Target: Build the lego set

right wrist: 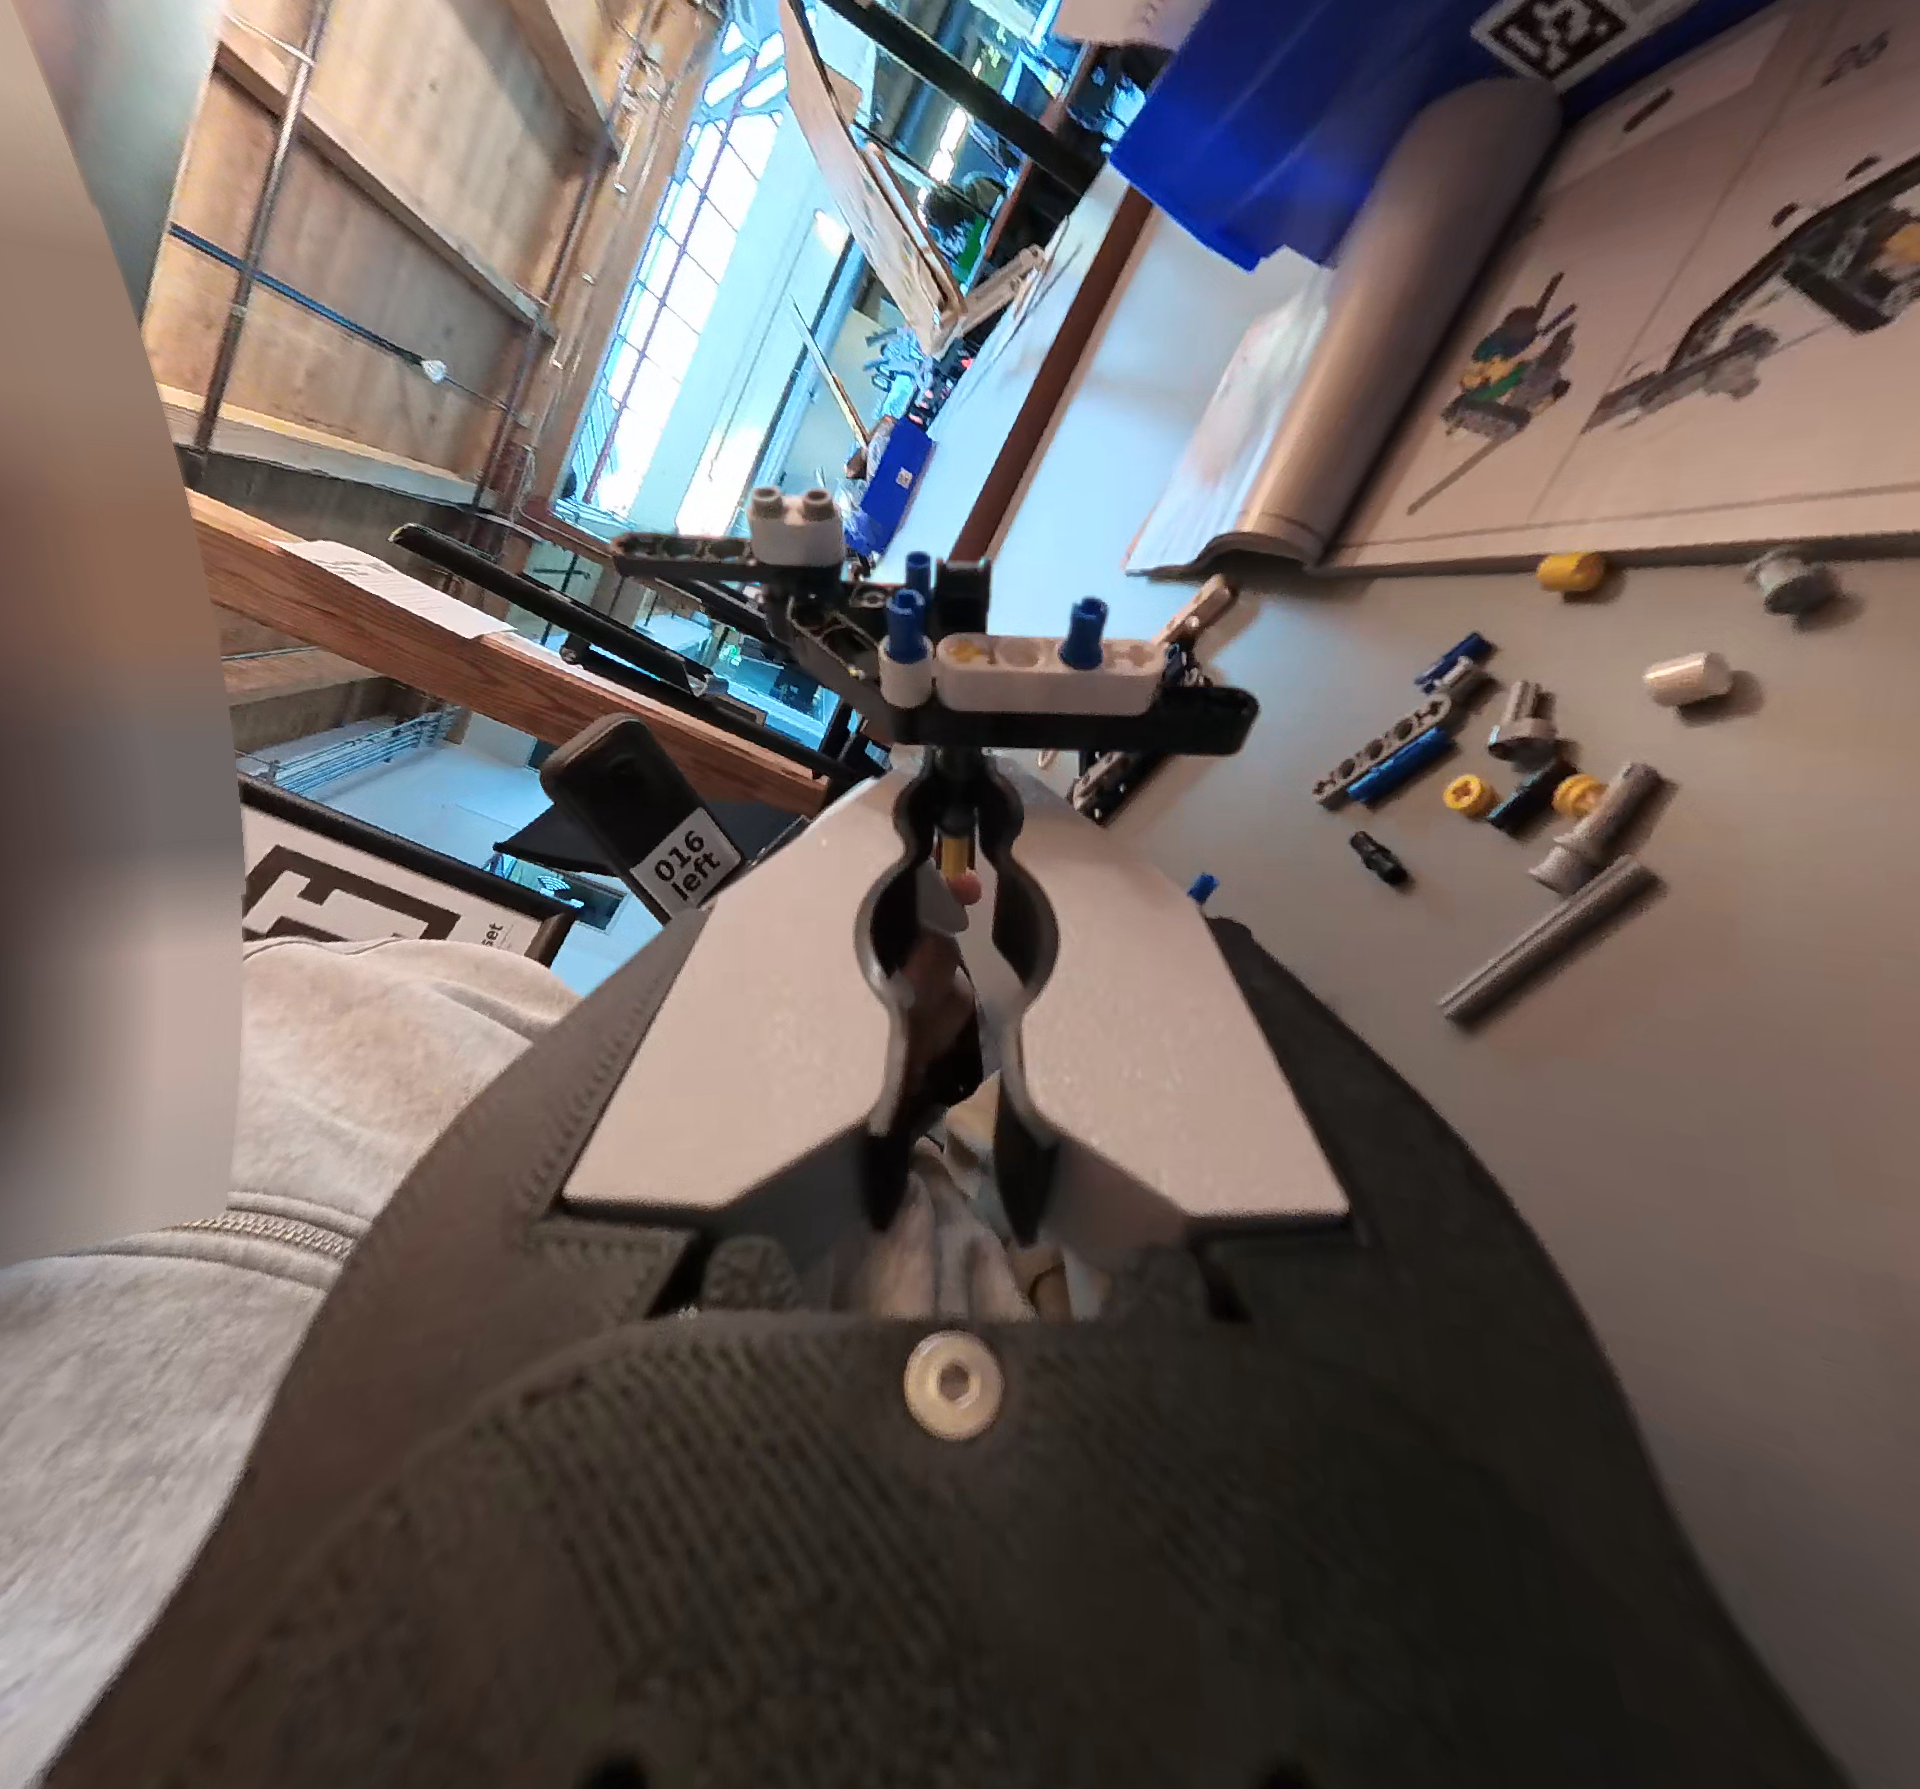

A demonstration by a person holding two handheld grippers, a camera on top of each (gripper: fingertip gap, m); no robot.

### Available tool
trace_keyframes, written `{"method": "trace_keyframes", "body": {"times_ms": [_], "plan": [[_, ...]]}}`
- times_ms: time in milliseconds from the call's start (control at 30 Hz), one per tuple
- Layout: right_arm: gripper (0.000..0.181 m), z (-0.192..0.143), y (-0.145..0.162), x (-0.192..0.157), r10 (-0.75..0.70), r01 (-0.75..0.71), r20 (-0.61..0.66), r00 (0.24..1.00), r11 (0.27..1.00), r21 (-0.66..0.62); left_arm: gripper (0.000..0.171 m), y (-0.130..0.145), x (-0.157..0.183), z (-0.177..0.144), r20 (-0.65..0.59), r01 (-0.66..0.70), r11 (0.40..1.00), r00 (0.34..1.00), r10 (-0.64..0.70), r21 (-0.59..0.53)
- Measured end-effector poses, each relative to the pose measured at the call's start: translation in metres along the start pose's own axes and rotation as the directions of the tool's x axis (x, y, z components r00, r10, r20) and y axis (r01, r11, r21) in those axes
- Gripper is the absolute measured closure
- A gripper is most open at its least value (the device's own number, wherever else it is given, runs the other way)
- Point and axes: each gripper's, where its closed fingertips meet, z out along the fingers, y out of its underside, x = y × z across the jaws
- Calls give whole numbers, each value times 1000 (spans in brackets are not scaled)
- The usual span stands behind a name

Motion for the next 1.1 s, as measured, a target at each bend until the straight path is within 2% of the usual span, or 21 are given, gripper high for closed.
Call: {"method": "trace_keyframes", "body": {"times_ms": [533, 800, 900, 1100], "plan": [[176, 0, -2, 10, 30, -30, 10, 999, 999, -21, 162, 7, -10, 2, -4, 59, 998, 998, -59, -16], [177, -5, -3, 6, -57, 60, 116, 992, 998, -28, 162, 9, -10, 4, 1, 54, 998, 999, -54, -15], [176, -9, 5, 1, -30, 37, 161, 986, 999, -38, 162, 8, -8, 6, -13, 65, 998, 998, -65, -4], [177, -18, -2, 3, 5, -2, 193, 981, 1000, -14, 159, 7, -1, 14, -44, 94, 996, 995, -94, 4]]}}
